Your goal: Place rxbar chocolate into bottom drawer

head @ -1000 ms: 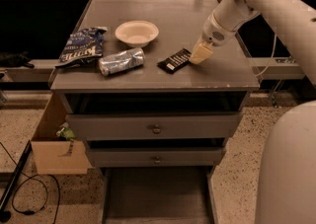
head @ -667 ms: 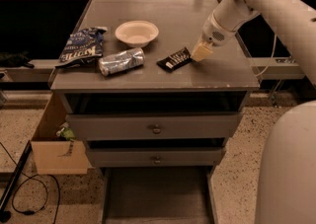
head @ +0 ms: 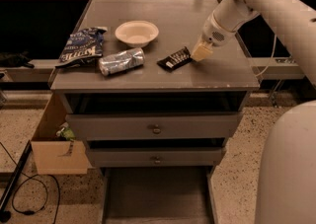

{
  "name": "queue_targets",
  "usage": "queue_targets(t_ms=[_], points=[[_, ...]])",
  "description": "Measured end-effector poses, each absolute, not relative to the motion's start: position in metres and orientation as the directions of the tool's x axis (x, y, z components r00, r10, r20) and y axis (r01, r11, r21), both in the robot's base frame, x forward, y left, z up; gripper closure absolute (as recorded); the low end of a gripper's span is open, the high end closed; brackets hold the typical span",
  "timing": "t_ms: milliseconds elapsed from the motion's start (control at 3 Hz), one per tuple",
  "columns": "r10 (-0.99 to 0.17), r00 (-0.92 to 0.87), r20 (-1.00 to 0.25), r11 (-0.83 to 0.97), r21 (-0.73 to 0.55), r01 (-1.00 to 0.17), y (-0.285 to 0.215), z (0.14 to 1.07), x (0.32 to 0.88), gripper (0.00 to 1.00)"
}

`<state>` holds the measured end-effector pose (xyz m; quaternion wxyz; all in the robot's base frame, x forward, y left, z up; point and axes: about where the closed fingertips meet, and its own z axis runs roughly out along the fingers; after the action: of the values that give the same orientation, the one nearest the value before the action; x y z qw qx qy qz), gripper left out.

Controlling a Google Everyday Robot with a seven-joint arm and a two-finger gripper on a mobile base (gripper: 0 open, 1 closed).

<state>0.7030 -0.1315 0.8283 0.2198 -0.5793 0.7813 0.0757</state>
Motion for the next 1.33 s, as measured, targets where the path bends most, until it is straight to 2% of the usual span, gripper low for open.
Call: queue_targets(t_ms=[333, 1000, 1333], points=[[-0.877, -0.224, -0.424, 0.312, -0.151, -0.938, -0.143, 0.844, 0.685, 1.0], [-0.847, -0.167, -0.504, 0.311, -0.217, -0.925, -0.185, 0.912, 0.613, 1.0], [-0.846, -0.159, -0.509, 0.303, -0.215, -0.928, -0.184, 0.912, 0.608, 1.0]])
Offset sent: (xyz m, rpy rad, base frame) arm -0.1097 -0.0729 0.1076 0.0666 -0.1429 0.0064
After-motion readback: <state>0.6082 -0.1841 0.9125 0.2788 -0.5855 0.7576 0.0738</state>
